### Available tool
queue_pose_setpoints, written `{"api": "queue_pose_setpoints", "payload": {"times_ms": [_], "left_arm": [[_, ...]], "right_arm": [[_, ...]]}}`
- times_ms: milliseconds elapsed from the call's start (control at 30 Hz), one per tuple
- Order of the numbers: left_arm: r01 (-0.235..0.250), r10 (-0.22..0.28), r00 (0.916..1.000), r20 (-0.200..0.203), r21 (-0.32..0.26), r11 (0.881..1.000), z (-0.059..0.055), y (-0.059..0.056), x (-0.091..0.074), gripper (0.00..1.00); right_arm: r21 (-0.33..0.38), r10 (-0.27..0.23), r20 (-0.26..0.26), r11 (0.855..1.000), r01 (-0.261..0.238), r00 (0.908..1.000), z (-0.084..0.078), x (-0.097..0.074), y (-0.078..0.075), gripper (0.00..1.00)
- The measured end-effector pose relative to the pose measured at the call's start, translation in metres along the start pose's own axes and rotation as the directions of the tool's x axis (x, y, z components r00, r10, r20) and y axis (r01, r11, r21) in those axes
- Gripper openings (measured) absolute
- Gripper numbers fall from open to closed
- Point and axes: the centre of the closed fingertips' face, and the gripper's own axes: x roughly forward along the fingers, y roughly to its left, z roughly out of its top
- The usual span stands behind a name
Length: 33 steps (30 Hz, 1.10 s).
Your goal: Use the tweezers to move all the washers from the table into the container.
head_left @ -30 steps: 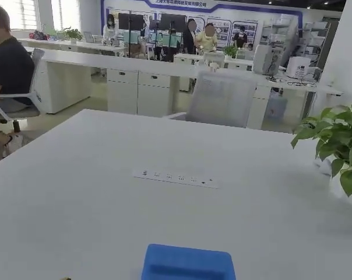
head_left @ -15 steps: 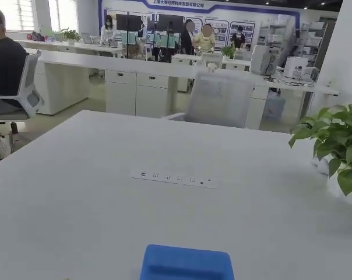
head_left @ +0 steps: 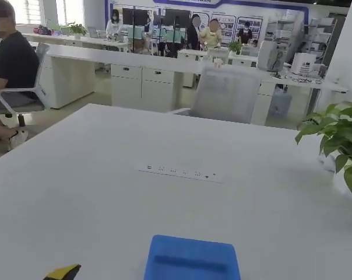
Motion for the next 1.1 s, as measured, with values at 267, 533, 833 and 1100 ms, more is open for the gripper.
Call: {"api": "queue_pose_setpoints", "payload": {"times_ms": [267, 533, 833, 1100], "left_arm": [[-0.005, 0.005, 0.9999, -0.011, 0.001, 1.0, -0.001, 0.001, 0.0, 0.82], [-0.002, 0.003, 0.9992, 0.04, -0.028, 1.0, 0.008, 0.006, -0.004, 0.79], [0.093, -0.098, 0.9881, -0.118, -0.048, 0.994, -0.016, -0.006, 0.0, 0.75], [0.35, -0.329, 0.8585, -0.394, -0.02, 0.937, -0.055, -0.038, 0.008, 0.41]], "right_arm": [[-0.009, 0.012, -0.007, 1.0, -0.012, 0.9999, -0.001, 0.001, 0.003, 0.7], [0.01, 0.08, -0.018, 0.997, -0.079, 0.9967, 0.005, 0.003, 0.017, 0.62], [-0.064, 0.176, -0.089, 0.981, -0.182, 0.9803, 0.012, 0.022, 0.047, 0.54], [-0.061, 0.401, -0.207, 0.905, -0.42, 0.8926, -0.016, 0.051, 0.108, 0.27]]}}
